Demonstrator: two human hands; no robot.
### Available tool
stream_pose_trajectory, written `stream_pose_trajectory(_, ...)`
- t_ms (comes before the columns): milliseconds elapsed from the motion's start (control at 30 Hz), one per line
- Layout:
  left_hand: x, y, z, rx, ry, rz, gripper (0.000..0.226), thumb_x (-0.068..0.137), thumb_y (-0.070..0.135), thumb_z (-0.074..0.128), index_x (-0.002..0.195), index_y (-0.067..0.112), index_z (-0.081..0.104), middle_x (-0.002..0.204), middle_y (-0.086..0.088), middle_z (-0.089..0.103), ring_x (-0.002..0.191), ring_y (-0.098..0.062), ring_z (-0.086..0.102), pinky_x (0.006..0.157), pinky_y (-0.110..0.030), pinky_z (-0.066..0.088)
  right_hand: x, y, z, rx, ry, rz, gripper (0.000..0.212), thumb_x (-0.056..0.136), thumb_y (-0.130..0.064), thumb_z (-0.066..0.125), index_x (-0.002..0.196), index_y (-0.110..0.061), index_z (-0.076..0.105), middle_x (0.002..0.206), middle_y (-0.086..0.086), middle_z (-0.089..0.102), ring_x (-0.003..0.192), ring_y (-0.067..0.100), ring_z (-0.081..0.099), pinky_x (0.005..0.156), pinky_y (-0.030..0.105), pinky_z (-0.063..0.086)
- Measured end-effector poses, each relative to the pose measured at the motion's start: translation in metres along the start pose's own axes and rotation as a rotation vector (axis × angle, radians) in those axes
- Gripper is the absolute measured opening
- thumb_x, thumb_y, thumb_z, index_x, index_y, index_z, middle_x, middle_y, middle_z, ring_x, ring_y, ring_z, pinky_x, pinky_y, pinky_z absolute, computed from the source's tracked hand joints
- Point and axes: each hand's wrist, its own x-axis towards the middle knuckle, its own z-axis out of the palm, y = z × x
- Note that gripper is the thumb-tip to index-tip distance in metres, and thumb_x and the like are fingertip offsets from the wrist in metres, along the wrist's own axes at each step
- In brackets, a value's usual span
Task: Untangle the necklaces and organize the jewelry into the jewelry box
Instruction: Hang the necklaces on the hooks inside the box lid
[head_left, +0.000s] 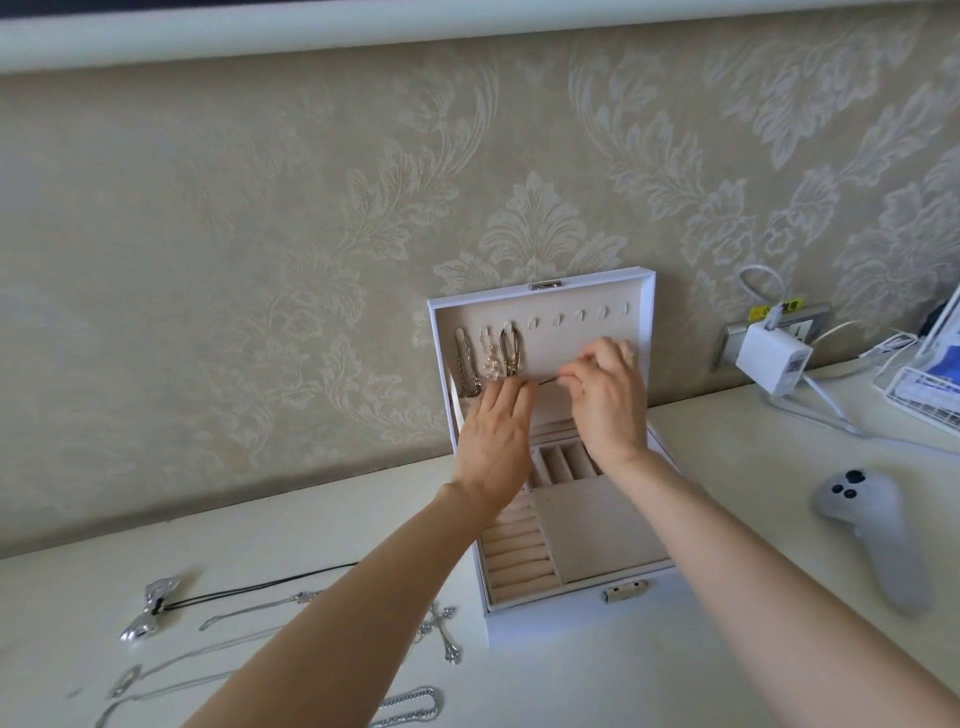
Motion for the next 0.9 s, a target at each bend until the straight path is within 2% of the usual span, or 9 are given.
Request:
stream_pose_trajectory(100, 0.009, 0.007, -0.003, -0.042, 0.036, -0.066, 0.044, 0.066, -0.001, 0.044, 0.107, 0.005, 0.057, 0.098, -0.01, 0.058, 0.088, -0.029, 0.053, 0.078, -0.036, 0.047, 0.014, -0.005, 0.003, 0.051, -0.094, -0.004, 0.009, 0.069, 0.006, 0.066, 0.067, -0.003, 0.064, 0.076, 0.013, 0.056, 0.068, 0.033, 0.058, 0.048, 0.033, 0.047)
stream_pose_trajectory(267, 0.013, 0.008, -0.003, 0.005, 0.053, -0.074, 0.043, 0.057, 0.0, 0.063, 0.099, 0.01, 0.058, 0.086, -0.004, 0.057, 0.081, -0.026, 0.055, 0.069, -0.033, 0.046, 0.014, -0.009, 0.007, -0.032, -0.219, -0.041, 0.026, 0.059, 0.015, 0.068, 0.068, -0.008, 0.059, 0.078, 0.009, 0.058, 0.06, 0.031, 0.057, 0.045, 0.024, 0.028)
stream_pose_trajectory(400, 0.01, 0.009, -0.003, 0.027, -0.011, -0.033, 0.041, 0.068, 0.005, 0.059, 0.108, 0.009, 0.054, 0.1, -0.005, 0.056, 0.094, -0.026, 0.051, 0.081, -0.035, 0.042, 0.007, -0.008, 0.006, -0.082, -0.297, -0.129, 0.028, 0.049, 0.017, 0.07, 0.064, -0.005, 0.062, 0.069, 0.01, 0.058, 0.053, 0.031, 0.056, 0.045, 0.025, 0.033)
stream_pose_trajectory(467, 0.01, 0.009, -0.003, 0.028, -0.02, -0.028, 0.038, 0.069, 0.005, 0.059, 0.106, 0.008, 0.053, 0.101, -0.007, 0.057, 0.095, -0.028, 0.052, 0.082, -0.036, 0.041, 0.004, -0.006, 0.004, -0.045, -0.366, -0.153, 0.021, 0.054, 0.014, 0.066, 0.064, -0.005, 0.063, 0.067, 0.009, 0.061, 0.061, 0.031, 0.06, 0.056, 0.029, 0.039)
stream_pose_trajectory(533, 0.011, 0.009, -0.002, 0.018, -0.032, -0.029, 0.038, 0.069, 0.006, 0.059, 0.106, 0.006, 0.053, 0.1, -0.009, 0.057, 0.094, -0.029, 0.053, 0.08, -0.037, 0.04, 0.002, -0.006, 0.002, -0.119, -0.468, -0.156, 0.013, 0.073, -0.003, 0.06, 0.078, -0.011, 0.068, 0.081, 0.004, 0.069, 0.083, 0.029, 0.061, 0.076, 0.035, 0.037)
stream_pose_trajectory(600, 0.011, 0.009, -0.001, -0.003, -0.029, -0.021, 0.041, 0.066, 0.005, 0.062, 0.106, 0.005, 0.054, 0.099, -0.01, 0.056, 0.091, -0.029, 0.055, 0.077, -0.037, 0.04, 0.002, -0.005, 0.001, -0.18, -0.541, -0.113, 0.018, 0.082, -0.016, 0.053, 0.095, -0.018, 0.066, 0.095, 0.0, 0.07, 0.099, 0.024, 0.057, 0.085, 0.036, 0.031)
stream_pose_trajectory(733, 0.01, 0.006, 0.0, -0.005, 0.05, 0.026, 0.044, 0.052, 0.003, 0.069, 0.095, 0.006, 0.06, 0.092, -0.01, 0.058, 0.081, -0.028, 0.058, 0.067, -0.034, 0.046, 0.003, -0.009, 0.0, -0.13, -0.478, -0.076, 0.018, 0.077, -0.017, 0.048, 0.089, -0.017, 0.061, 0.092, 0.001, 0.069, 0.096, 0.026, 0.053, 0.078, 0.037, 0.029)
stream_pose_trajectory(800, 0.006, 0.002, -0.001, -0.02, 0.103, 0.061, 0.046, 0.052, 0.004, 0.067, 0.098, 0.01, 0.062, 0.095, -0.007, 0.059, 0.082, -0.027, 0.057, 0.069, -0.034, 0.046, -0.001, -0.013, -0.001, -0.084, -0.373, -0.063, 0.026, 0.073, -0.02, 0.041, 0.086, -0.016, 0.063, 0.088, 0.002, 0.067, 0.09, 0.027, 0.053, 0.075, 0.037, 0.034)
stream_pose_trajectory(900, -0.003, -0.006, -0.01, -0.011, 0.136, 0.081, 0.041, 0.058, 0.004, 0.063, 0.098, 0.011, 0.062, 0.097, -0.004, 0.06, 0.086, -0.025, 0.056, 0.072, -0.033, 0.043, -0.009, -0.026, -0.006, -0.002, -0.234, -0.032, 0.022, 0.073, -0.009, 0.053, 0.091, -0.014, 0.065, 0.091, 0.004, 0.063, 0.089, 0.028, 0.056, 0.077, 0.04, 0.041)
